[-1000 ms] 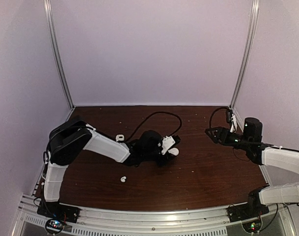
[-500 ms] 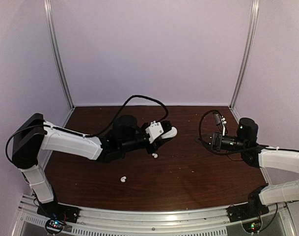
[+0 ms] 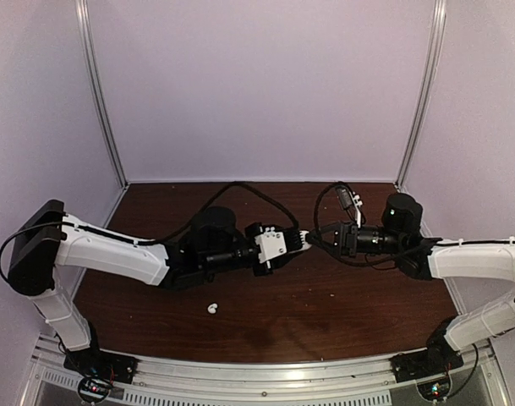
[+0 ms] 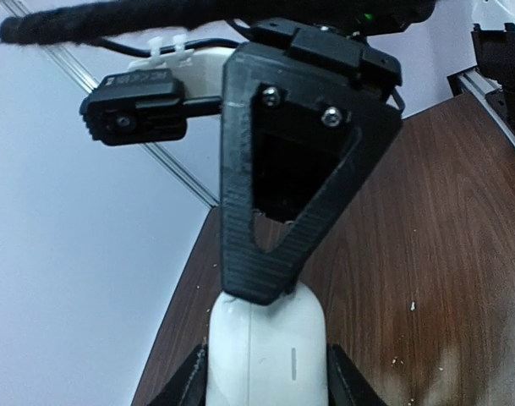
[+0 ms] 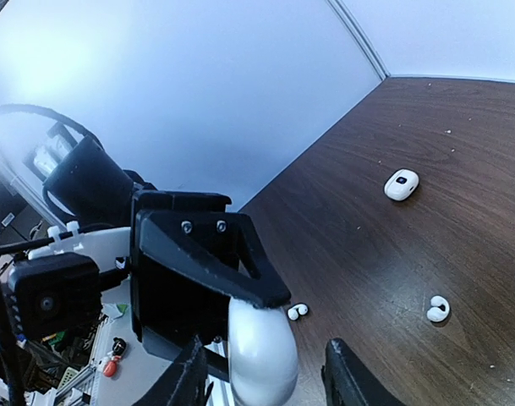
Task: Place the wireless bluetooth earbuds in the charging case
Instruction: Pass from the left arm to the right, then pass from the right arm to the left
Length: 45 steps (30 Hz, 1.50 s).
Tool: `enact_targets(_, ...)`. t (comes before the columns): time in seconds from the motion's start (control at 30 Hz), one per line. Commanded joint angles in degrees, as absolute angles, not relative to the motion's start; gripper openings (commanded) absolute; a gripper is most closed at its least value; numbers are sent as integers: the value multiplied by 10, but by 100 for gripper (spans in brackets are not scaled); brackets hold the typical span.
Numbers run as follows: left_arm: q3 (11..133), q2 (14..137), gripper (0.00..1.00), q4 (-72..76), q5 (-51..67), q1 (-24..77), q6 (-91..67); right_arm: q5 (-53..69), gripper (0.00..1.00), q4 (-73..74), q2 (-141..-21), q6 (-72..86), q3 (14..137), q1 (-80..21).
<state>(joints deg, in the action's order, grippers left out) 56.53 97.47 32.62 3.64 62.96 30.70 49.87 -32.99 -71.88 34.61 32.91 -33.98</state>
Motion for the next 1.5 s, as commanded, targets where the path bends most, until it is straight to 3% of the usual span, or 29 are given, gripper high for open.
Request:
enact_targets(0.0, 553, 947, 23, 344, 46, 633, 329, 494, 46, -335, -734, 330, 362, -364)
enact_targets(0.33, 541, 933, 23, 357, 48, 634, 333, 494, 38, -333, -755, 330, 368, -396)
enact_targets(0.67, 535, 928, 24, 363, 44, 633, 346, 500, 18, -342, -766, 339, 375, -399)
enact_targets(0.73, 532, 927, 29, 367, 37, 634, 346, 504, 14, -347, -768, 340, 374, -398)
enact_targets(0.83, 527, 918, 48, 372, 16, 634, 333, 503, 10, -346, -762, 333, 371, -398)
enact_targets(0.93, 515, 898, 60, 376, 9, 633, 303, 492, 9, -312, -747, 297, 376, -398)
enact_targets(1.13, 500, 872, 62, 337, 23, 633, 291, 482, 9, -256, -730, 254, 393, -397)
enact_targets(1.47, 522, 891, 65, 317, 46, 633, 307, 491, 9, -297, -731, 296, 377, -398)
